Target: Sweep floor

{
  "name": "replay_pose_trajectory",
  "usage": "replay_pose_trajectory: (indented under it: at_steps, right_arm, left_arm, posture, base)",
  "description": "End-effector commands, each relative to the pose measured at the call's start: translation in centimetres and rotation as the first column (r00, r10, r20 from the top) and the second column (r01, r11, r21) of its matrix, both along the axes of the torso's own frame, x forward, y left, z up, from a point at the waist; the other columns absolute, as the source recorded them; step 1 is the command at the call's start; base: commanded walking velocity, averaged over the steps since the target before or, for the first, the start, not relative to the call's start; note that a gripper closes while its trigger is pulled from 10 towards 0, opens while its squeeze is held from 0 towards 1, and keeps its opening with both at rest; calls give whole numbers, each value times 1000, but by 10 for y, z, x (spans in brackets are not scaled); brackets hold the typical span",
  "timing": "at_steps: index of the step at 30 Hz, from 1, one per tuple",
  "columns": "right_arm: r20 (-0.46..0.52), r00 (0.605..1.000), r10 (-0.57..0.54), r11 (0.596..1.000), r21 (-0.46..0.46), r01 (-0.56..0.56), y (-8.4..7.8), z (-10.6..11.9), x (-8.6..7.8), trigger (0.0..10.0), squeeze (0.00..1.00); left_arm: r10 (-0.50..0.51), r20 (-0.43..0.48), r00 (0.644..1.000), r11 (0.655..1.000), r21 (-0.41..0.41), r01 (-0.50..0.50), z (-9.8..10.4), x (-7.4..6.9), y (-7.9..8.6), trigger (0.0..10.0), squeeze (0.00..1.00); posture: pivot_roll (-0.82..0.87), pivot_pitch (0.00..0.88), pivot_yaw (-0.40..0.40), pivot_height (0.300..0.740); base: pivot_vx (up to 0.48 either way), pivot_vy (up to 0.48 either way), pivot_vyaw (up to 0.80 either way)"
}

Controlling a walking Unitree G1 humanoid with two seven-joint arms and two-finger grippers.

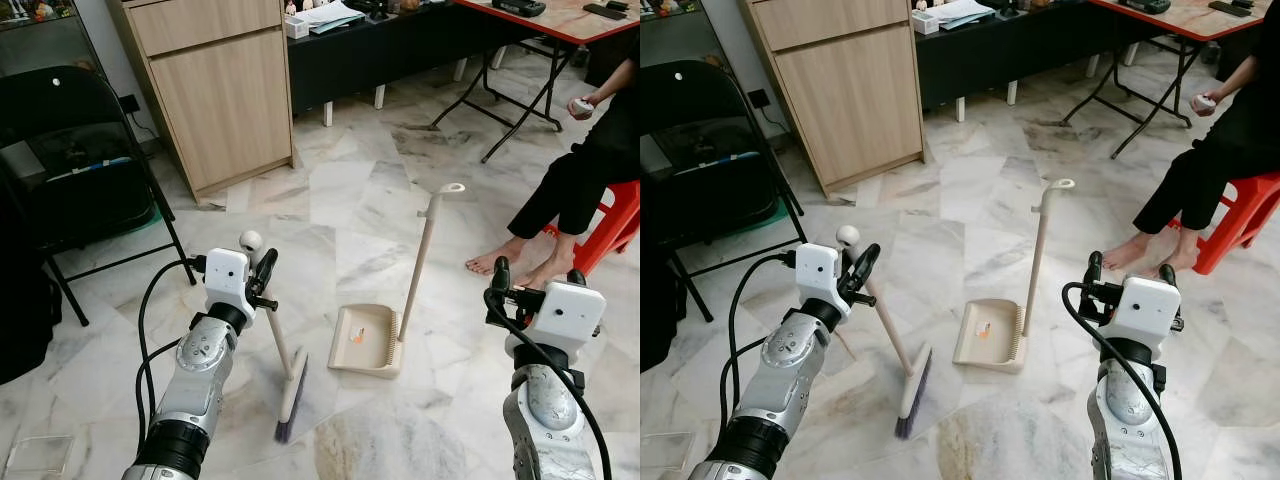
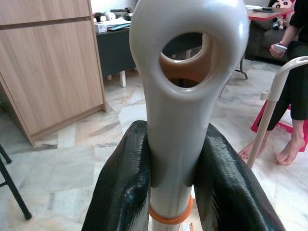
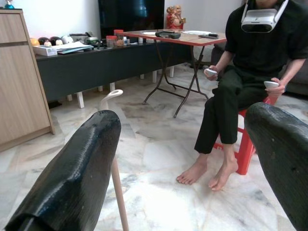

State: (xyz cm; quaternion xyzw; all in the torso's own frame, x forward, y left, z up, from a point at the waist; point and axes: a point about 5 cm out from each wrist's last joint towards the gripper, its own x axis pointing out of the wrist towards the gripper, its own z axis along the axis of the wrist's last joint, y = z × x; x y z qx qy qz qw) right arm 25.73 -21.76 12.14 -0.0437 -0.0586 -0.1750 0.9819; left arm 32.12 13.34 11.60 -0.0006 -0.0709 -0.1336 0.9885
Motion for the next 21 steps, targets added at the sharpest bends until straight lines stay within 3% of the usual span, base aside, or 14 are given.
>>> replay_pose_trajectory:
  at_steps: [1,4,21]
  right_arm:
    - [-7,1000,7,1000,-4,-7,1,-2,-1,10000,0]
    - [-10,1000,9,1000,0,-9,1,-3,-1,10000,0]
    - [-10,1000,18,1000,0,-18,1,-3,0,10000,0]
  left_arm:
    - [-10,52,999,1000,19,9,9,1,-1,10000,0]
    - [-10,54,999,1000,20,9,9,1,-1,10000,0]
    - [-18,59,998,1000,16,17,10,1,-3,10000,0]
  posture:
    - [32,65,17,740]
    - [33,63,17,740]
    - [31,41,15,740]
  base:
    - [266,0,0]
    - [299,0,0]
    - [391,-267,0]
